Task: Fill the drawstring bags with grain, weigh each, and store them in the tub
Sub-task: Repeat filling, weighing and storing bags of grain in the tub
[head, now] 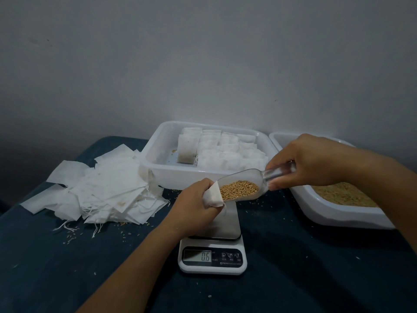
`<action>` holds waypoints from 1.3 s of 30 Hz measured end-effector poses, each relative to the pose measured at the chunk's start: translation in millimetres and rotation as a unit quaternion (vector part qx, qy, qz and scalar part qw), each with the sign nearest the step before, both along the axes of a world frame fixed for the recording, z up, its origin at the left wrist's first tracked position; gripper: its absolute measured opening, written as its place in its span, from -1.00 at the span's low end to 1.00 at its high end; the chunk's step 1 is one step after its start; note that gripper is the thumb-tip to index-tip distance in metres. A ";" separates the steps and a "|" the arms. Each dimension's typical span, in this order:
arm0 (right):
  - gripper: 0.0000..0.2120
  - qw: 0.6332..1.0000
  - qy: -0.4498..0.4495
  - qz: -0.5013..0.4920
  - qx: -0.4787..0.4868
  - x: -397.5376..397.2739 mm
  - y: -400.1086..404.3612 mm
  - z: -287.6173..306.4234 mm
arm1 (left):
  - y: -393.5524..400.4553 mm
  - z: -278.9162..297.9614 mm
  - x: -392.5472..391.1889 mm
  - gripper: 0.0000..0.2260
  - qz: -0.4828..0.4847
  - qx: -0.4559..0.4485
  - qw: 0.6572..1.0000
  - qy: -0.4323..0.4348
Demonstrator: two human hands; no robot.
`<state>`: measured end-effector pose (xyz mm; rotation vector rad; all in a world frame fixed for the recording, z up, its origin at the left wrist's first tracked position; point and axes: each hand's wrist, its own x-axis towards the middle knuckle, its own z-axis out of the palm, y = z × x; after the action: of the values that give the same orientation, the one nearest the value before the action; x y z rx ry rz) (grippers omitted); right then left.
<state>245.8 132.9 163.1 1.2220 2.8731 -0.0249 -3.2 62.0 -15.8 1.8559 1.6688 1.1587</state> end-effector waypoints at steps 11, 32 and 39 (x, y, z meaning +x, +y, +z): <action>-0.30 1.000 -0.010 -0.006 0.013 -2.8 -3.1 7.0 | -1.1 0.5 0.3 -0.80 -0.007 -0.006 1.000 -0.002; -0.38 1.000 -0.013 -0.004 0.013 0.4 -1.8 6.4 | -0.1 -3.1 1.6 -0.77 -0.006 -0.009 1.000 0.008; -0.25 1.000 -0.008 -0.006 0.008 5.2 0.3 7.2 | -0.4 -2.4 1.7 -0.84 -0.011 -0.013 1.000 -0.007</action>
<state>251.0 133.2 170.3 1.2348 2.8582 0.0069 -1.5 61.7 -18.3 1.8404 1.6447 1.1340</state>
